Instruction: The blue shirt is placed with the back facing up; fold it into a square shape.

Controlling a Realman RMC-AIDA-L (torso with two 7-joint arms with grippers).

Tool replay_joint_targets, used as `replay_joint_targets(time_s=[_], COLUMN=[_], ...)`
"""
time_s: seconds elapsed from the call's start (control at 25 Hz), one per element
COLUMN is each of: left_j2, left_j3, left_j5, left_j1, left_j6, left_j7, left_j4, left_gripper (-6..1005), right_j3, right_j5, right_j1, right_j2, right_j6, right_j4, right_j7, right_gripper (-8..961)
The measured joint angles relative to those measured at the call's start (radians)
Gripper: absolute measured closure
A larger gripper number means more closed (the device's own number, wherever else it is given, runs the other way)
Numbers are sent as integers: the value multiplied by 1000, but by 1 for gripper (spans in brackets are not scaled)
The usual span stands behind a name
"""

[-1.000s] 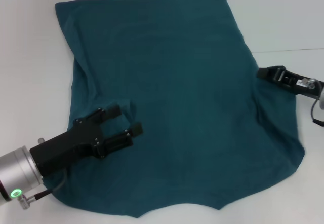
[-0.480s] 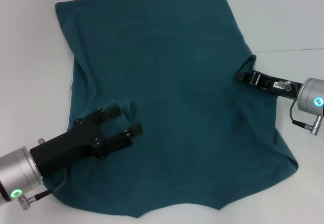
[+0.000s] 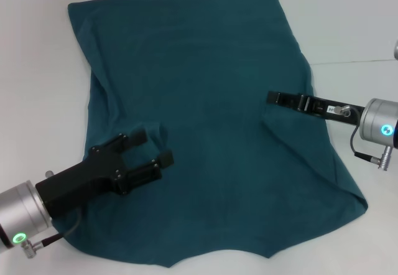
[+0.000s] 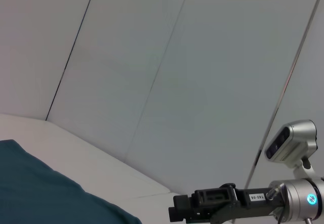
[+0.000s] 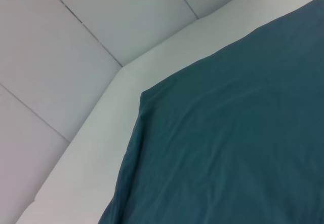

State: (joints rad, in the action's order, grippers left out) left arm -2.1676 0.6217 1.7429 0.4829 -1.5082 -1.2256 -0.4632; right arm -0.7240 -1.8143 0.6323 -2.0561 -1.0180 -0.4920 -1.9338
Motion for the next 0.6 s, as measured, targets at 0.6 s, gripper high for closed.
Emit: replay_joint_targets(time_s=[0.6], left_j2=[5], left_j3=[-2], left_j5=[10], left_j1=[-14], left_j6=[32], left_j7=[-118], left_j4=[-36], left_gripper=[121], right_j3=[41], right_j5=[8], right_j1=[-49], right_j2=[53], right_j6=[-142], right_j4=[-11], right_j7=[-12], right_gripper=[235])
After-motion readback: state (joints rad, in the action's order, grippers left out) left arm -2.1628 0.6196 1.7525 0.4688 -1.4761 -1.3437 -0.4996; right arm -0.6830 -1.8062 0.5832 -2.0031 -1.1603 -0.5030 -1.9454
